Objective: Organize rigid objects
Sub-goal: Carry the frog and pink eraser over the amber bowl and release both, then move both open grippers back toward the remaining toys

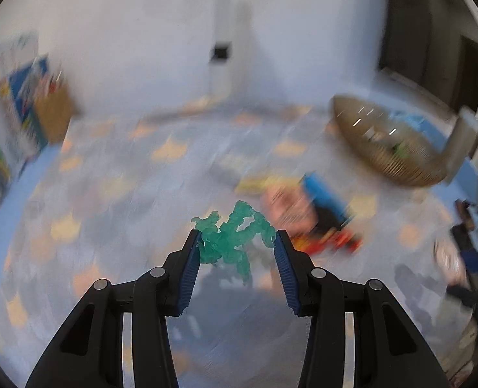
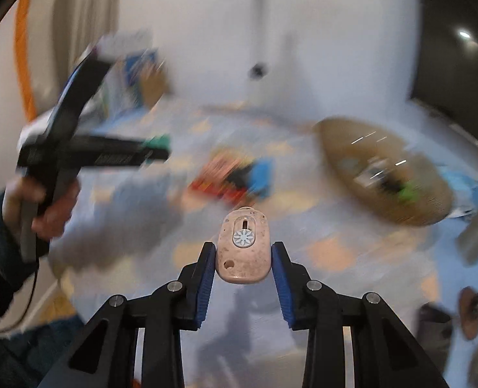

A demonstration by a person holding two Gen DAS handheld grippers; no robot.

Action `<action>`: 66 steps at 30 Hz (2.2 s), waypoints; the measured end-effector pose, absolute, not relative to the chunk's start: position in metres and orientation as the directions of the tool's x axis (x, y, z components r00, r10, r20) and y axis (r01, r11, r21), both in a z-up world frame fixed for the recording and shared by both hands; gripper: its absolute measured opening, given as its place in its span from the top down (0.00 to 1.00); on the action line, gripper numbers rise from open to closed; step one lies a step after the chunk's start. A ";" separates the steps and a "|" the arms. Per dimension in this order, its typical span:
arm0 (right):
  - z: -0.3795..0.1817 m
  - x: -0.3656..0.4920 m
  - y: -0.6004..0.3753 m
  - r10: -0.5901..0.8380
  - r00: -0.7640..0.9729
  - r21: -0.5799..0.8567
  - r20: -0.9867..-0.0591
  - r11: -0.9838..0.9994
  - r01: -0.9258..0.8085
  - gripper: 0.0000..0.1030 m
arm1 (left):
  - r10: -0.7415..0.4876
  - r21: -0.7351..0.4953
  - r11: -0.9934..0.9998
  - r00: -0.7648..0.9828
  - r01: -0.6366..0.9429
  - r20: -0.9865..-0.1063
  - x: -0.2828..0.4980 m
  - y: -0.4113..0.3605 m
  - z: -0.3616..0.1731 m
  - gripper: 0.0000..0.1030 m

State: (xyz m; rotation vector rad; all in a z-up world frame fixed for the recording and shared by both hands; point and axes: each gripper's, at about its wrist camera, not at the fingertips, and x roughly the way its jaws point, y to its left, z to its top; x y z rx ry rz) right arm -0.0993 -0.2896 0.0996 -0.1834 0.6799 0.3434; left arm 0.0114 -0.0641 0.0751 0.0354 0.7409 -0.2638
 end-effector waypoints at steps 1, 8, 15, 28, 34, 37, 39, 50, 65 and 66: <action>0.113 -0.094 -0.303 0.226 0.750 -0.062 -0.622 0.940 -0.334 0.67 | -0.241 -0.060 0.961 0.713 0.269 -0.659 0.014 -0.073 0.086 0.59; 0.183 -0.036 -0.385 -0.003 0.831 -0.094 -0.557 0.994 -0.060 0.67 | -0.320 -0.064 0.931 0.721 0.358 -0.615 0.059 -0.165 0.143 0.59; 0.172 0.019 -0.433 -0.027 0.758 -0.004 -0.652 0.999 0.032 0.67 | -0.359 -0.098 0.910 0.648 0.403 -0.672 0.098 -0.238 0.128 0.59; 0.139 0.052 -0.449 -0.042 0.688 0.011 -0.724 0.997 0.074 0.61 | -0.358 -0.060 0.891 0.616 0.450 -0.702 0.110 -0.275 0.108 0.28; 0.159 0.031 -0.456 -0.005 0.704 0.082 -0.711 0.993 0.089 0.59 | -0.377 -0.090 0.899 0.650 0.430 -0.661 0.090 -0.225 0.133 0.25; 0.176 0.016 -0.441 0.030 0.722 0.102 -0.691 0.993 0.056 0.58 | -0.366 -0.115 0.915 0.676 0.387 -0.639 0.078 -0.190 0.146 0.25; 0.188 0.006 -0.422 0.064 0.736 0.104 -0.674 0.995 0.009 0.55 | -0.353 -0.134 0.927 0.699 0.350 -0.621 0.066 -0.162 0.156 0.25; 0.159 -0.033 -0.286 0.180 0.741 0.002 -0.647 0.972 -0.234 0.42 | -0.165 -0.116 0.986 0.748 0.118 -0.642 0.008 -0.043 0.119 0.25; 0.036 -0.009 -0.264 0.218 0.618 0.073 -0.755 0.965 -0.252 0.42 | -0.057 -0.013 0.998 0.697 0.068 -0.715 0.006 -0.036 0.024 0.25; 0.036 -0.010 -0.264 0.217 0.619 0.071 -0.755 0.965 -0.251 0.42 | -0.060 -0.017 0.998 0.692 0.068 -0.719 0.006 -0.036 0.023 0.25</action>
